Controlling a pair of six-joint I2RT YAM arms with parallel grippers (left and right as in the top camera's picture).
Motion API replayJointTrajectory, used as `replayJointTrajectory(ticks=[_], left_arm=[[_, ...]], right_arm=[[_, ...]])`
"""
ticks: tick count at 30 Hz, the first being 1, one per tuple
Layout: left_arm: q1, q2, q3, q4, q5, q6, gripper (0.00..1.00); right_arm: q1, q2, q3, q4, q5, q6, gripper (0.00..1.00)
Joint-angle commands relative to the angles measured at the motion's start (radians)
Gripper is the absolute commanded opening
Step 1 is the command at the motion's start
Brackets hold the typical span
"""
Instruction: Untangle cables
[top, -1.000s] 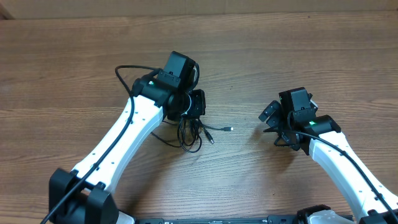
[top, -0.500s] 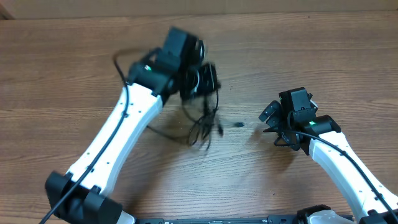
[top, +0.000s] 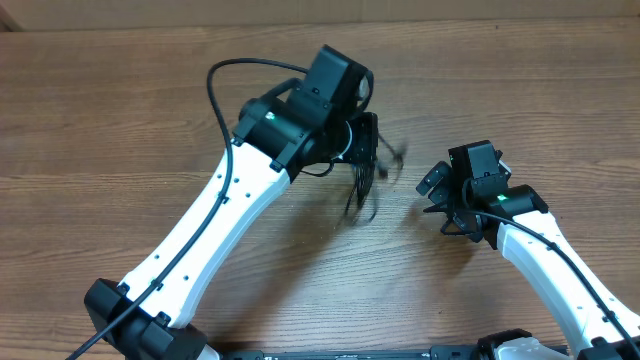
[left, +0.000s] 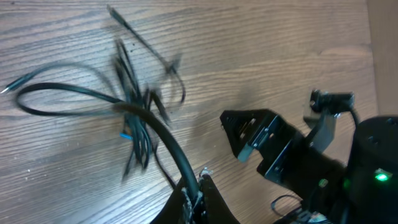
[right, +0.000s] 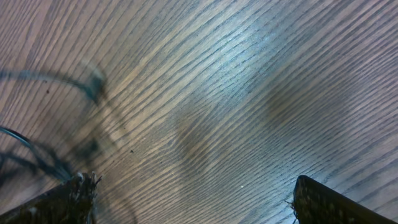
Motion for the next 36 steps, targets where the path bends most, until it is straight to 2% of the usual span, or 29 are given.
replayJointTrajectory(ticks=[1,8,15,17,28,36], left_arm=[[0.005,-0.018,0.008,-0.004,-0.039,0.06,0.04],[0.006,-0.018,0.008,-0.117,-0.093,0.079,0.04],[0.006,-0.018,0.008,-0.154,-0.095,0.078,0.04],[0.006,-0.018,0.008,-0.151,-0.095,0.078,0.04],[0.008,-0.021,-0.014,-0.182,-0.201,0.088,0.04],[0.014,-0.115,-0.03,-0.202,-0.187,0.122,0.05]], right_arm=[[0.0,-0.003,0.005,0.023,0.011,0.008,1.0],[0.0,-0.003,0.005,0.14,-0.011,0.008,1.0],[0.0,-0.003,0.005,0.149,-0.454,0.018,1.0],[0.001,-0.003,0.005,0.169,-0.514,0.019,1.0],[-0.003,-0.021,0.005,0.13,-0.661,-0.115,1.0],[-0.002,-0.169,0.005,0.092,-0.655,-0.14,1.0]])
